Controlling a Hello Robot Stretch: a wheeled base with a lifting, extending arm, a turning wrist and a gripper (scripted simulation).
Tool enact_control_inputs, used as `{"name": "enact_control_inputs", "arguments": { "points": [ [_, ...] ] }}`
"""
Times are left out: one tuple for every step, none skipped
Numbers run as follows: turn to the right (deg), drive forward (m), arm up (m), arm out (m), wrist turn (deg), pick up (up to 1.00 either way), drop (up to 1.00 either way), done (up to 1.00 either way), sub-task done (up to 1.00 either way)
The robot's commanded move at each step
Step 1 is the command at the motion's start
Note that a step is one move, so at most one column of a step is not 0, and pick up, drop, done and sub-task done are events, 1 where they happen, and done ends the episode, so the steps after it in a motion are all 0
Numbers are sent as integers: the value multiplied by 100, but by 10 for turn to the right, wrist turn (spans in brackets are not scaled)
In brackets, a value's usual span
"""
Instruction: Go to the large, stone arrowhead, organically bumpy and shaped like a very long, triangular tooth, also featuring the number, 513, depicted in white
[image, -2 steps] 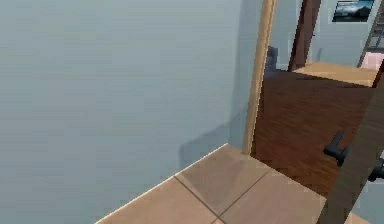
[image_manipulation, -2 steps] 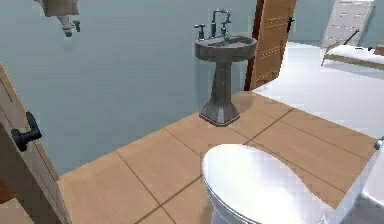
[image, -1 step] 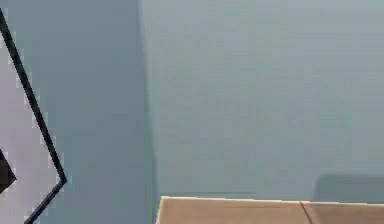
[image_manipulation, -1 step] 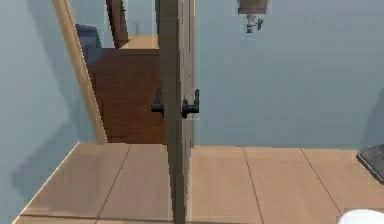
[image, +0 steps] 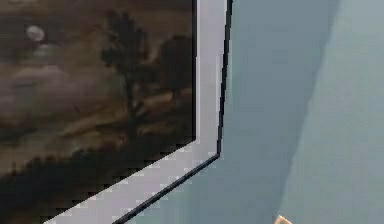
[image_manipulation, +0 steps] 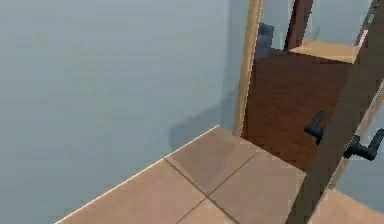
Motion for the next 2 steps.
{"name": "enact_control_inputs", "arguments": {
  "points": [
    [450,0,0,0,0,0,0,0,0],
    [450,0,0,0,0,0,0,0,0]
  ]
}}
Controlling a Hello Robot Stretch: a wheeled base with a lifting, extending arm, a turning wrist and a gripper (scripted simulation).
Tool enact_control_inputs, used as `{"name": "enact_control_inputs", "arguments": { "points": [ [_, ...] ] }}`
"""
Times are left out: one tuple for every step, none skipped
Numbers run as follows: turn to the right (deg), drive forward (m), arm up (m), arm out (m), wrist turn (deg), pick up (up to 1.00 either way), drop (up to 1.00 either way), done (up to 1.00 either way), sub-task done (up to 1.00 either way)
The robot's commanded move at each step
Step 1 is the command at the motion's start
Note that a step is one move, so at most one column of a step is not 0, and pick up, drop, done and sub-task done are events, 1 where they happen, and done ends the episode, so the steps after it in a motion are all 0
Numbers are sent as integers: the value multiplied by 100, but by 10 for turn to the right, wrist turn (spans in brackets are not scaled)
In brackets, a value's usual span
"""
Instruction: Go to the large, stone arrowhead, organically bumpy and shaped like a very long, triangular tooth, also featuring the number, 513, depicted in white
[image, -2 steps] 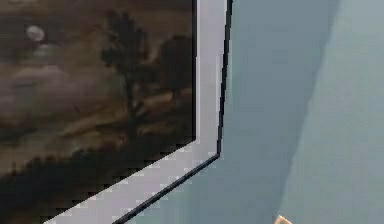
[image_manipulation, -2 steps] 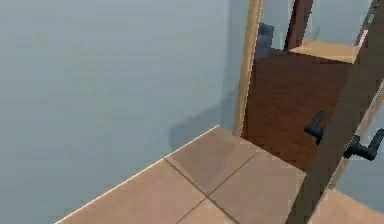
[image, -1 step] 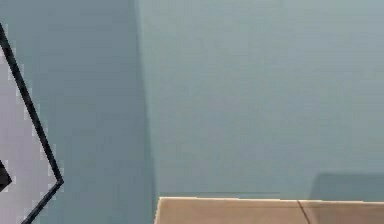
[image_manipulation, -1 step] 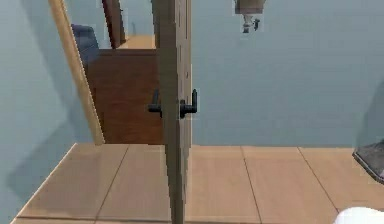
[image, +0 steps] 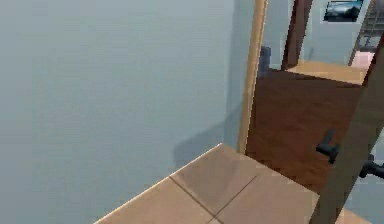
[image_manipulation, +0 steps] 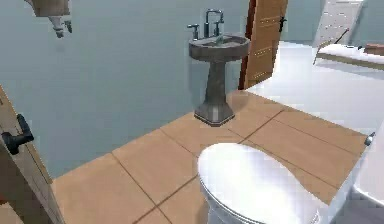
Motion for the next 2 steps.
{"name": "enact_control_inputs", "arguments": {
  "points": [
    [390,0,0,0,0,0,0,0,0],
    [30,0,0,0,0,0,0,0,0]
  ]
}}
